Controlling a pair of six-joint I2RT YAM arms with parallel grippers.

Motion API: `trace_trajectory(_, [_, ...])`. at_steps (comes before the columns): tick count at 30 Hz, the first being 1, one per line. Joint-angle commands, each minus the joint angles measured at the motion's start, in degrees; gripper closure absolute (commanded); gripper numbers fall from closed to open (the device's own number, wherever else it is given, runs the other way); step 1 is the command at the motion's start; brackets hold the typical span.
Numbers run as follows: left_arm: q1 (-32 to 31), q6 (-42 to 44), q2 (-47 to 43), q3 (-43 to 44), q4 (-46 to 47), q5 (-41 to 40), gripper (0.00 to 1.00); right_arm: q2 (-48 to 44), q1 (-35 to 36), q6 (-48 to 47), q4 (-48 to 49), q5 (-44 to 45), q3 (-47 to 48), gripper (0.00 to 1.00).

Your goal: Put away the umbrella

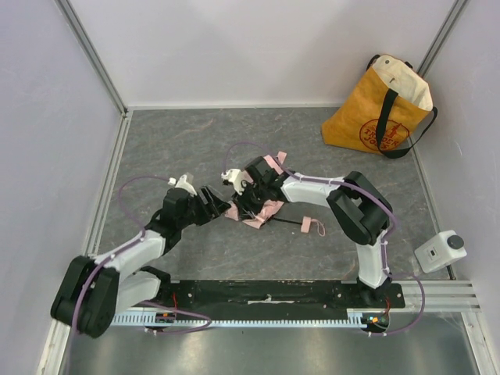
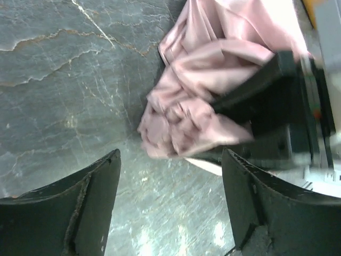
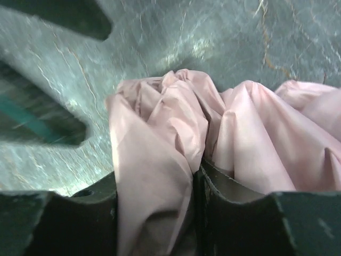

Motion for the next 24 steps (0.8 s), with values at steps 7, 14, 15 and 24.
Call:
trace_trajectory(7, [-0.41, 4.71, -12.62, -4.9, -4.82, 3.02, 0.14, 20.58, -4.09, 4.01, -18.17, -16.82, 3.94, 0.92])
trace_trajectory(14, [-0.32, 4.01, -3.66, -3.59, 3.09, 7.96, 0.13, 23.66, -5.23, 2.16, -21.52, -19.91, 6.85, 0.93])
trace_trajectory(15, [0.11, 3.31, -1.55, -2.89, 3.88, 8.49, 0.11, 23.66, -5.41, 2.16, -21.53, -19.91, 6.85, 0.93])
trace_trajectory(24, [6.62, -11.71, 15.85, -7.45, 34.79, 18.15, 0.16, 23.93, -5.67, 2.42, -21.53, -19.91, 7.02, 0.92])
